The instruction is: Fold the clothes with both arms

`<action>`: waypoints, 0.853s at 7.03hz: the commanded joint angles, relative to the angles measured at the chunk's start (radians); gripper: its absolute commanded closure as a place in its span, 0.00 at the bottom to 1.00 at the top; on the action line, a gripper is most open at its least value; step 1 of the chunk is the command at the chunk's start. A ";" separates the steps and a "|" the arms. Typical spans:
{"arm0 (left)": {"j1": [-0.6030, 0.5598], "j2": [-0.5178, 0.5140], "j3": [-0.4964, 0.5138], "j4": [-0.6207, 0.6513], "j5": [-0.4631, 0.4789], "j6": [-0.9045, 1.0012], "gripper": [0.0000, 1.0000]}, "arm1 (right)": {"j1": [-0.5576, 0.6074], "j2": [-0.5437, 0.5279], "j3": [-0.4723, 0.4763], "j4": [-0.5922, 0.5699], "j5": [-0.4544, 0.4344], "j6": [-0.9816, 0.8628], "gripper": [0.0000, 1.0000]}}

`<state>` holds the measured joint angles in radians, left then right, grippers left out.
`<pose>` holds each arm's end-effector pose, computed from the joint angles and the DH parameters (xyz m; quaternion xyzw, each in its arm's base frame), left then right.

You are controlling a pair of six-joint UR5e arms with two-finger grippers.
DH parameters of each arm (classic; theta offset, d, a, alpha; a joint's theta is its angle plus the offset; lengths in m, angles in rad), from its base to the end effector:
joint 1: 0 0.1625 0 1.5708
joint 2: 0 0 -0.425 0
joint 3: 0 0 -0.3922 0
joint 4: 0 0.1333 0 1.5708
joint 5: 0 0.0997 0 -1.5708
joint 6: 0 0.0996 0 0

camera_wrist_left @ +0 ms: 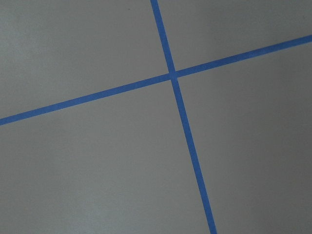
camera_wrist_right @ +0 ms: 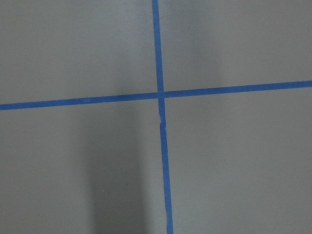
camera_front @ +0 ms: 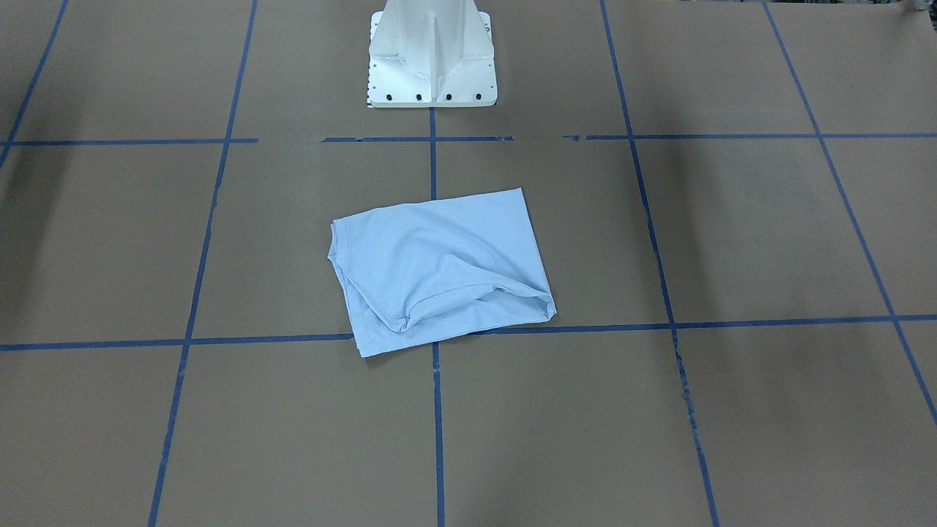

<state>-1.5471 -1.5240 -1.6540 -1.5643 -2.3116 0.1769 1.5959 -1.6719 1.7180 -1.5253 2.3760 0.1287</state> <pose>-0.0548 -0.4753 0.6432 0.0416 0.3598 0.0987 0.9269 0.0729 -0.4528 0.6269 0.0218 -0.3931 0.0527 0.9177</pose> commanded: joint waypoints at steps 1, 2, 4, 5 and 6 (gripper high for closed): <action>0.001 0.001 -0.001 -0.003 -0.006 -0.199 0.00 | 0.001 0.000 0.000 0.005 0.000 0.000 0.00; 0.001 -0.002 -0.003 -0.005 -0.014 -0.256 0.00 | -0.001 0.000 0.000 0.005 0.000 -0.001 0.00; 0.001 -0.007 -0.004 -0.005 -0.015 -0.275 0.00 | -0.001 0.001 0.000 0.007 0.002 -0.003 0.00; 0.001 -0.007 -0.003 -0.006 -0.022 -0.277 0.00 | -0.001 0.001 0.000 0.007 0.002 -0.004 0.00; 0.001 -0.002 -0.003 -0.005 -0.078 -0.277 0.00 | -0.001 0.001 0.000 0.007 0.002 -0.004 0.00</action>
<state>-1.5462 -1.5291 -1.6573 -1.5698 -2.3443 -0.0972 1.5954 -1.6707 1.7181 -1.5189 2.3775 0.1249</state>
